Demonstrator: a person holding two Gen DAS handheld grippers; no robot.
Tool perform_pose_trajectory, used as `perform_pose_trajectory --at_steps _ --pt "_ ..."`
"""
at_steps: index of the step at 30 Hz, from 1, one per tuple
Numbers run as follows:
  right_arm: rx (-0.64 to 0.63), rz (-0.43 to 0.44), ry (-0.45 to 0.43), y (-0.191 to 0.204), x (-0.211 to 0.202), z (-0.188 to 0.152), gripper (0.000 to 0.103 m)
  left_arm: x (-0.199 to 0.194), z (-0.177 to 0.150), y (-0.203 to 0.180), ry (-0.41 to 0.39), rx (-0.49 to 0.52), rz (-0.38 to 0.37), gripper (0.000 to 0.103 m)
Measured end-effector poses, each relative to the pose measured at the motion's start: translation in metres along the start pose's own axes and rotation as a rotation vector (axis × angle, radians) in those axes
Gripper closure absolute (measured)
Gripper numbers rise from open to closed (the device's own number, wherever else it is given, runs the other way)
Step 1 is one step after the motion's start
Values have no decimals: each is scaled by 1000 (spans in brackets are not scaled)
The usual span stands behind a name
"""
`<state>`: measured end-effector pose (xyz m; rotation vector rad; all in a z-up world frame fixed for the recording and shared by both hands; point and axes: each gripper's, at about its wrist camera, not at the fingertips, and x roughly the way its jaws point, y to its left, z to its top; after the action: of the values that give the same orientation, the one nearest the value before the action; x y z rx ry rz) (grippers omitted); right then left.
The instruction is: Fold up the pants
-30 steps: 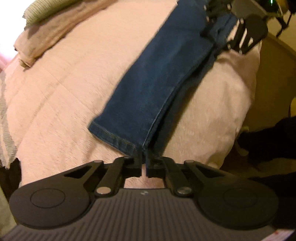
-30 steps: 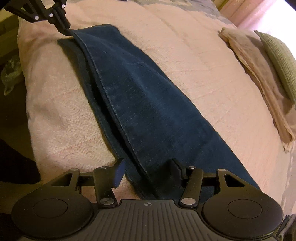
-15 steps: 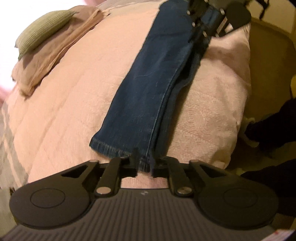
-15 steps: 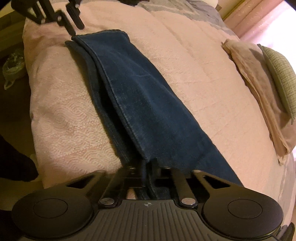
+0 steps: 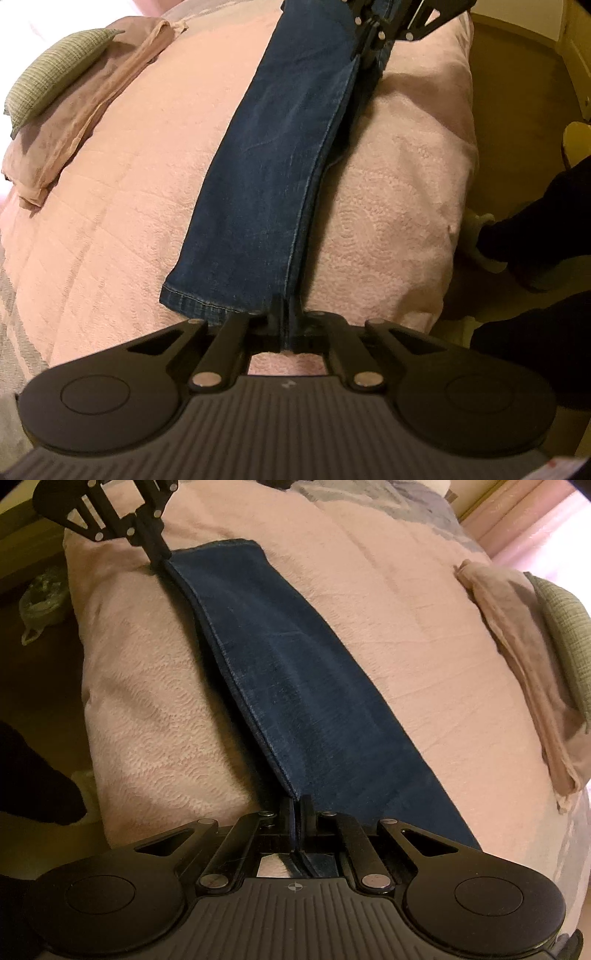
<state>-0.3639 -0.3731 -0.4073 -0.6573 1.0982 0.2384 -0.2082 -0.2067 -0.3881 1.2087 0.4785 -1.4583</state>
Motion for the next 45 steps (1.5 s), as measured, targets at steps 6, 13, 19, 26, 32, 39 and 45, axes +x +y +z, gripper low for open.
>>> perform_pose_trajectory --at_steps 6,13,19,26,32,39,45 --pt "80 7 36 -1 13 -5 81 12 4 0 54 -22 -24 101" --pt "508 -36 92 -58 -25 -65 66 -12 12 28 113 -138 -55 96" --pt "1131 -187 147 -138 -65 -205 66 -15 93 40 39 -157 -34 96" --pt "1800 -334 -1 -213 -100 -397 66 39 254 -2 -70 -75 -115 95" --pt "2026 -315 -141 -239 -81 -495 66 94 358 -46 -64 -11 -196 95" --pt "2129 -148 -250 -242 -72 -536 95 117 395 -61 -10 61 -223 94" --pt "1965 -153 -202 -278 -93 -541 94 134 392 -65 54 77 -246 93"
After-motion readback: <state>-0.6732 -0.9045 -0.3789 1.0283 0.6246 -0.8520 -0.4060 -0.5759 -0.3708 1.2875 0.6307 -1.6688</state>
